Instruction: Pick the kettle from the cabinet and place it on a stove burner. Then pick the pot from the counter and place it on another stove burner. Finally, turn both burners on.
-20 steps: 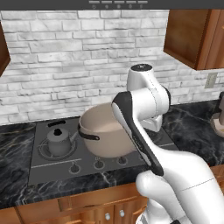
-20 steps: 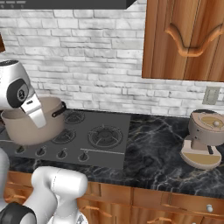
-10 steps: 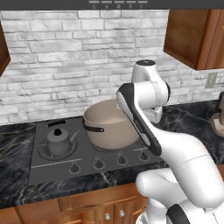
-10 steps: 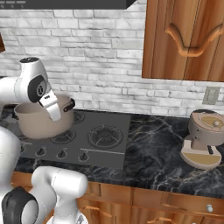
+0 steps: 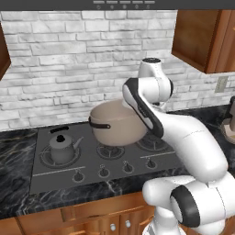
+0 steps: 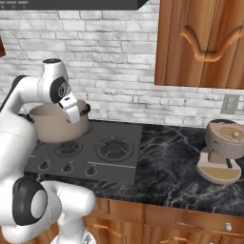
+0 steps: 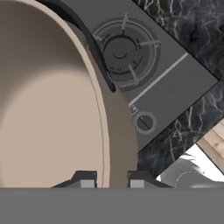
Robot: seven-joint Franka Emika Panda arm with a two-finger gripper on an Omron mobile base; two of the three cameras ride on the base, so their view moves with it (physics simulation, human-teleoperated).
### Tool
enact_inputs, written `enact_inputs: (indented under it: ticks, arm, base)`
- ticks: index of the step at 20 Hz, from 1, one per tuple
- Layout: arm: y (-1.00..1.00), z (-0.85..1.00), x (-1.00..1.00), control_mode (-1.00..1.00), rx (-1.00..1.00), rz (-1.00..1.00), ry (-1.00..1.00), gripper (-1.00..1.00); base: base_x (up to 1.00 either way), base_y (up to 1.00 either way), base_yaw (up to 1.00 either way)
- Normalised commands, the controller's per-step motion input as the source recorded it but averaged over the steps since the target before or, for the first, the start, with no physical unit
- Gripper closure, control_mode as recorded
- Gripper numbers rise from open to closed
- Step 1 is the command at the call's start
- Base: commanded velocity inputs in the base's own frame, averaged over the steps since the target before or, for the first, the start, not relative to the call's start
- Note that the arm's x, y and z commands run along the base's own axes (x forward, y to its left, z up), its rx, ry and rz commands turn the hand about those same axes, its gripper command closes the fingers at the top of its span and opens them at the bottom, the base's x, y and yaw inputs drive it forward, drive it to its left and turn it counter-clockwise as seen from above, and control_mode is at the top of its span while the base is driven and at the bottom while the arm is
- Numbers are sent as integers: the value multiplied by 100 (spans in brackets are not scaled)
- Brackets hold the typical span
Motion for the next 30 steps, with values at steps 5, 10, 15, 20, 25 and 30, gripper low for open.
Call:
enact_inputs:
  ticks: [5, 10, 15, 20, 25, 30]
  arm:
    - [-1, -3, 60, -100, 1, 0, 1, 100]
    - [0, -8, 51, -100, 0, 0, 0, 100]
    - [1, -12, 49, -100, 0, 0, 0, 100]
    - [4, -21, 41, -100, 0, 0, -1, 100]
    - [3, -14, 16, -100, 0, 3, -1, 100]
    - [6, -18, 19, -100, 0, 3, -1, 100]
  base:
    - [0, 0, 0]
    - [0, 0, 0]
    - [0, 0, 0]
    - [0, 0, 0]
    - [0, 0, 0]
    - [0, 0, 0]
